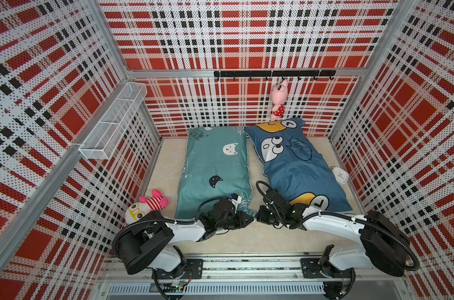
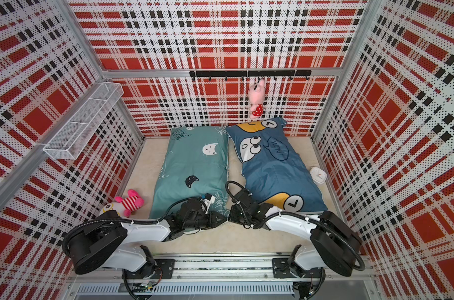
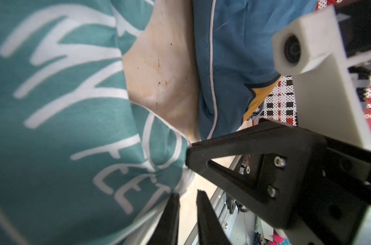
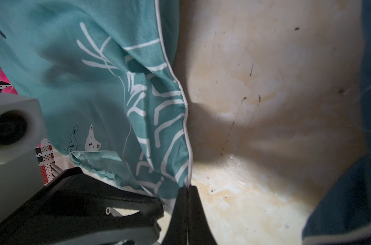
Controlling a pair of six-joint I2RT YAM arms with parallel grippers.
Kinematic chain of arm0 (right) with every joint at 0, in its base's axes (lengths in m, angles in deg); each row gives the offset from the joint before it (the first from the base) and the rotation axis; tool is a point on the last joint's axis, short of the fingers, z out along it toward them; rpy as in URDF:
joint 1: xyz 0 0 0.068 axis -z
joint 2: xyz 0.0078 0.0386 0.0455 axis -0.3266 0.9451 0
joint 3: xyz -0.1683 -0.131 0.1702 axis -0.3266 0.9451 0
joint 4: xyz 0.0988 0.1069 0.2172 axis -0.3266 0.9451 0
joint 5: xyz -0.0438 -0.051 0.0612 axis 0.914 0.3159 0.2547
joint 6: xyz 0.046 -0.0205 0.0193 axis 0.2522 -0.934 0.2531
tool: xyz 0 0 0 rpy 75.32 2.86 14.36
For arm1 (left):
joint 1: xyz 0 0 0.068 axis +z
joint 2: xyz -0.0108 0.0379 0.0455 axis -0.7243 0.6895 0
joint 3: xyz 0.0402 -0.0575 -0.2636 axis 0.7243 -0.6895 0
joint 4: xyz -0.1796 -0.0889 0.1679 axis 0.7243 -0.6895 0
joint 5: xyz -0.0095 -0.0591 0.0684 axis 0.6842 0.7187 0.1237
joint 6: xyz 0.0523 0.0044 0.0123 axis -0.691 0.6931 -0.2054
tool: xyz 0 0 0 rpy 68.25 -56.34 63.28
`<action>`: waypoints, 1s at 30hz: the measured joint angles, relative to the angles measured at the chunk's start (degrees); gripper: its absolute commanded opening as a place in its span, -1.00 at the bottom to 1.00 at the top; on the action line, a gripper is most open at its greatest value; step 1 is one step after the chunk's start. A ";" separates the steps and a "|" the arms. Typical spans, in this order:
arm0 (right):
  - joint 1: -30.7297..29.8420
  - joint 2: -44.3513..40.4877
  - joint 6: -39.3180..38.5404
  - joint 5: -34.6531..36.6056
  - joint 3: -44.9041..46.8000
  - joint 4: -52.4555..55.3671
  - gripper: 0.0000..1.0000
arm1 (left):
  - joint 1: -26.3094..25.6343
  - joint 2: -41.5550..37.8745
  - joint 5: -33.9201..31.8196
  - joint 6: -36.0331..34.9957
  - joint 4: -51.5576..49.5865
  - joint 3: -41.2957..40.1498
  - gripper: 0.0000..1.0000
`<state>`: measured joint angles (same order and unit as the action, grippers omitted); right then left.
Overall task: Zip up pillowcases
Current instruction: Zip the zipper on the pillowcase.
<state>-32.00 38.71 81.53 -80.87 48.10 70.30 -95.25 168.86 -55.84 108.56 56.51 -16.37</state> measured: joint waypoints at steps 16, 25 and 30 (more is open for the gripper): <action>0.09 -1.14 0.87 -1.62 0.94 -1.70 -0.82 | 0.57 0.68 -0.63 0.79 2.27 -0.33 -0.10; 1.40 -6.32 4.57 -3.98 8.63 -6.08 -0.20 | 2.58 2.36 -1.33 3.26 7.45 -3.56 -0.10; 1.64 -7.78 7.78 -5.49 13.99 -10.69 -0.14 | 2.69 3.37 -1.51 3.98 9.22 -3.56 -0.11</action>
<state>-30.36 30.93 89.31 -86.36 62.09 59.61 -92.56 172.23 -57.34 112.54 65.73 -19.93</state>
